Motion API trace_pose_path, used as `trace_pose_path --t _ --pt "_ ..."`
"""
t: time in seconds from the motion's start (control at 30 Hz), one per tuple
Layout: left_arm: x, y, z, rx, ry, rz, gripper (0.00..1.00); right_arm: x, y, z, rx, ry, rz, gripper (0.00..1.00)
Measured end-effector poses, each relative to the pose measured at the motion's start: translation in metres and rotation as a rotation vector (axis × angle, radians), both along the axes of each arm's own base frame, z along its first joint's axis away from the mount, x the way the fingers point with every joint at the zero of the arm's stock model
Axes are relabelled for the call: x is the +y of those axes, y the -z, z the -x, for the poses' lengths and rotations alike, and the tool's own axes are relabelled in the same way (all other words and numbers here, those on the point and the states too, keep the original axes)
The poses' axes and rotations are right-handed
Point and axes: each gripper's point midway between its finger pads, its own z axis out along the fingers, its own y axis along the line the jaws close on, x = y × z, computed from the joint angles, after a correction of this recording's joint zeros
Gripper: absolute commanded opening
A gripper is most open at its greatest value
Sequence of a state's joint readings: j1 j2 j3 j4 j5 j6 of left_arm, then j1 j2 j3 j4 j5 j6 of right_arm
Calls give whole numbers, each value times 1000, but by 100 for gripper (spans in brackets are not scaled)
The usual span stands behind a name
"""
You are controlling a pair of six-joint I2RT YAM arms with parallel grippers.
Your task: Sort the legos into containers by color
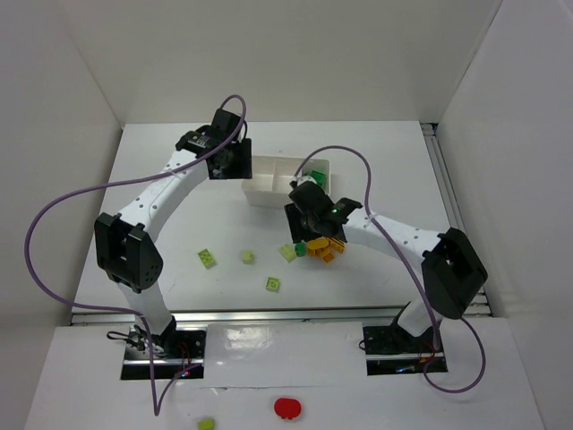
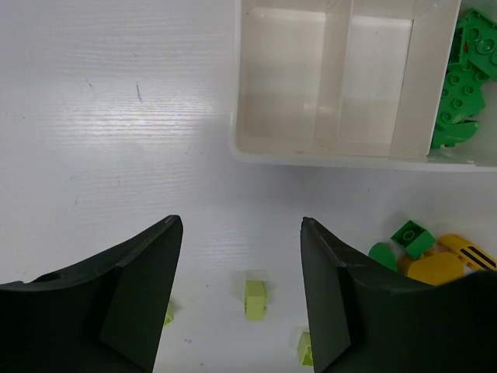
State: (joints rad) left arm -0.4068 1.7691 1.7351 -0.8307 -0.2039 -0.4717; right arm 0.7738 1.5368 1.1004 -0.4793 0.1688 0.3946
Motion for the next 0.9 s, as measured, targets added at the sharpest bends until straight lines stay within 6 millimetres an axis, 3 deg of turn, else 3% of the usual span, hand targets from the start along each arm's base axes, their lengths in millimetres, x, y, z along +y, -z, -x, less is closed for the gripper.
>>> trace_pose_path --t 0.27,0.43,0.67,0.8,0.9 --pt "0 0 0 0 1 2 72 5 46 16 114 -44 81 55" --pt "-1 0 0 1 2 3 72 5 54 16 122 -59 100 53" --pt "-2 0 1 3 6 8 72 3 72 18 157 -64 133 39" --pt "-2 0 1 4 7 9 72 4 73 18 157 -62 133 27" --pt "-2 0 1 4 7 9 72 4 71 15 145 -56 136 26"
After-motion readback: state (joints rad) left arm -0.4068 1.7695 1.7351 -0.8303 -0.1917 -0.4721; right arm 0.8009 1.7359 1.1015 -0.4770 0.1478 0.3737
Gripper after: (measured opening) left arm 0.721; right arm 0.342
